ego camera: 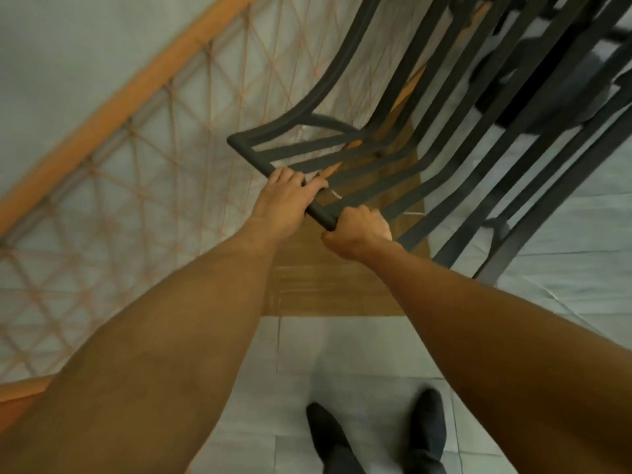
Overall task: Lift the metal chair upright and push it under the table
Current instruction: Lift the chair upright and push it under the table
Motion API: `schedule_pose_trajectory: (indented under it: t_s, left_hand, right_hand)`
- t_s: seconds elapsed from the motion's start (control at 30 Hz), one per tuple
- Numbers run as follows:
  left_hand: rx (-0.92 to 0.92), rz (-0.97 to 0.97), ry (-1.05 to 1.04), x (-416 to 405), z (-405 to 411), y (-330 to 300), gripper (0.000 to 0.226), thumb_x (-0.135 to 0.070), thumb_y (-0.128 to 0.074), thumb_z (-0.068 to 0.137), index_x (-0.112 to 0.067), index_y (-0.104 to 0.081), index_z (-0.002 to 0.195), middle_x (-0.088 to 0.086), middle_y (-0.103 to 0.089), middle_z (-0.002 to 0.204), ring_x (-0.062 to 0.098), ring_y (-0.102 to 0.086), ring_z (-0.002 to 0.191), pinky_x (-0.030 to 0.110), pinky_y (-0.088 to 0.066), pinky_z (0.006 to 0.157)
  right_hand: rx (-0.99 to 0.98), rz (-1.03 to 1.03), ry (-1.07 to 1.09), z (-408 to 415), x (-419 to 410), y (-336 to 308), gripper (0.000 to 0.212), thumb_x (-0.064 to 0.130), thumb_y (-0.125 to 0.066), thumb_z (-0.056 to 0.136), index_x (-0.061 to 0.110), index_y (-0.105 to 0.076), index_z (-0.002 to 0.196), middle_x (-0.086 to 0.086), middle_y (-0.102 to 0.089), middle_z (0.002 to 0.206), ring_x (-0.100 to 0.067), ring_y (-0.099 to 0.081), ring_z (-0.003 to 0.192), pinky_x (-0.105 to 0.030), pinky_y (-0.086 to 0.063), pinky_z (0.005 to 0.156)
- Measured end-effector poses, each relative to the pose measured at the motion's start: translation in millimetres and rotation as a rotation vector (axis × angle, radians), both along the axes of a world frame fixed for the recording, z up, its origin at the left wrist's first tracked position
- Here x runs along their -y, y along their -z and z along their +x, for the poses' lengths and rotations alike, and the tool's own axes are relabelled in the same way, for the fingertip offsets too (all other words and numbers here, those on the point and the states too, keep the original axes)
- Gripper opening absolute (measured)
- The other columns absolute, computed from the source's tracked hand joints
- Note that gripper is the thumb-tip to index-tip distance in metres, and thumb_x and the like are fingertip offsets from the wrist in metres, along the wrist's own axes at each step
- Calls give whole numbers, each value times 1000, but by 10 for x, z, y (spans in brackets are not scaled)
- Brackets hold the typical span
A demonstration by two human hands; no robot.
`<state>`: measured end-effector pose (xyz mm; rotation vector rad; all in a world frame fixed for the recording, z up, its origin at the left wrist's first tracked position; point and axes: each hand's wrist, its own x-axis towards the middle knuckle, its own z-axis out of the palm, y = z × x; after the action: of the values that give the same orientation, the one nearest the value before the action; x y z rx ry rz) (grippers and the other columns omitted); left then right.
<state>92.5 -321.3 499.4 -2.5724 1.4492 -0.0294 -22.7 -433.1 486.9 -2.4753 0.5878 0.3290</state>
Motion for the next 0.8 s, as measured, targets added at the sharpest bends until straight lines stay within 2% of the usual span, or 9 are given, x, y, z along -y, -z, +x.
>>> schedule_pose_trajectory:
  t_s: [0.1,0.27,0.37,0.5,0.6,0.7,0.8]
  left_hand:
    - [-42,-30,-1,346,73,-208,49,-9,-62,86,-29,-52,130,7,-61,111,32,-50,111,42,-31,102]
    - [-63,-60,52,815,263,-404,42,-15,-66,87,-31,-57,125,4,-60,123,29,-50,117,43,-29,107]
    - [-75,-80,98,1019,382,-495,39,-18,-67,86,-31,-59,122,1,-63,118,27,-53,113,43,-33,103]
    - [-75,-124,161,1403,545,-635,29,-23,-69,85,-32,-59,110,-1,-64,110,25,-54,107,43,-35,98]
    - [-81,-143,184,1719,637,-766,23,-25,-68,86,-31,-59,106,-1,-64,105,25,-51,105,43,-35,94]
    - [-71,-150,206,1966,730,-836,22,-27,-70,84,-29,-60,103,-2,-64,101,24,-51,101,42,-36,91]
    - [-44,-162,238,2147,813,-872,22,-22,-71,82,-29,-61,100,-3,-64,96,23,-53,97,43,-39,88]
  right_hand:
    - [5,2,84,58,279,-225,25,40,-62,80,15,-58,84,-5,-55,75,-29,-54,77,-35,-41,65]
    - [12,-37,162,120,655,-528,18,37,-60,82,21,-52,79,0,-47,66,-19,-46,57,-36,-38,65]
    - [14,-78,198,152,839,-688,18,37,-61,82,22,-50,79,2,-47,66,-15,-44,55,-36,-38,63]
    - [28,-167,281,244,1141,-896,19,37,-60,85,21,-50,85,0,-48,74,-21,-50,69,-38,-40,64]
    - [49,-219,349,317,1380,-1035,19,36,-61,86,19,-57,94,-2,-48,78,-22,-50,71,-39,-42,65]
    - [60,-292,390,398,1571,-1104,21,38,-61,85,19,-56,92,0,-44,68,-20,-50,63,-38,-45,62]
    - [54,-405,391,465,1722,-1119,26,40,-61,84,19,-47,77,1,-41,60,-16,-40,49,-36,-40,54]
